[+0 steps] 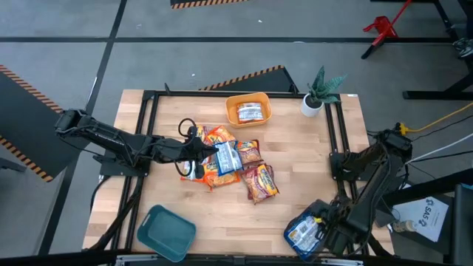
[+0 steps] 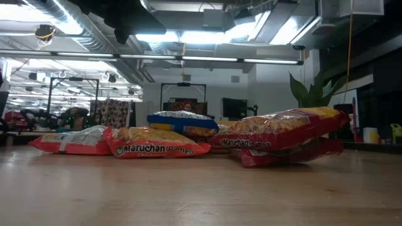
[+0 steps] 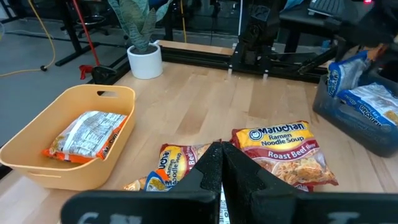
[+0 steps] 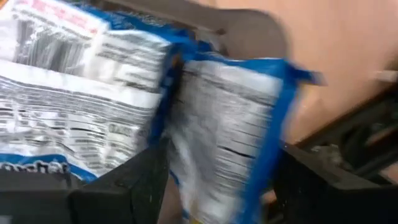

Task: Sort Maruchan noodles
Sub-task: Put the blue noodle pack into the black bin

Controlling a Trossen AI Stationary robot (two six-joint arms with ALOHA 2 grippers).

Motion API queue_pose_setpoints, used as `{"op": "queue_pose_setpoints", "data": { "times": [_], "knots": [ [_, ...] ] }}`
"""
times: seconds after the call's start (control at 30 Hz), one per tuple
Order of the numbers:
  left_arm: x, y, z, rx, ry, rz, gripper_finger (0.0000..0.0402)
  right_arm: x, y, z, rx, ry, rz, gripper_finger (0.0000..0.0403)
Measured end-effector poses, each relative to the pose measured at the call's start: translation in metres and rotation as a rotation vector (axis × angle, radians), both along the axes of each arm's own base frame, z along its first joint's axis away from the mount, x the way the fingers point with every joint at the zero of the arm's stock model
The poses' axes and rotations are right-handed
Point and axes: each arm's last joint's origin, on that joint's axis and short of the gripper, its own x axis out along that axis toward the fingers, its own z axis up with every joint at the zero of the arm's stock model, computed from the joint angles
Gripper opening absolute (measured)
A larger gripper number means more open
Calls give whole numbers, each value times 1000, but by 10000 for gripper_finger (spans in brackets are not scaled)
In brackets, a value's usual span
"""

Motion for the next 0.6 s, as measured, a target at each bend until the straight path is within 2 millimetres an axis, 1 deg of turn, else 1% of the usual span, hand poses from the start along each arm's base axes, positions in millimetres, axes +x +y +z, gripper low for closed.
{"op": "queue_pose_setpoints", "data": {
  "times": [0.1,0.2,0.27,0.33,0.43,0.53,0.6],
  "knots": [
    [1,3,0,-15,4,-24,0,-5,-9,13,-6,-24,-17,244],
    [1,8,0,-78,9,-89,0,-7,-19,25,-19,-98,-57,243],
    [0,11,-4,-115,60,-154,0,-3,-26,30,-32,-161,-108,243],
    [-1,14,-12,-131,147,-198,0,4,-34,35,-54,-246,-147,243],
    [-1,18,-25,-130,262,-196,0,25,-47,39,-106,-396,-217,243],
    [4,29,-34,-175,301,-176,0,55,-63,40,-138,-517,-248,243],
    [8,38,-40,-213,332,-186,0,79,-74,39,-128,-565,-238,243]
  ]
}}
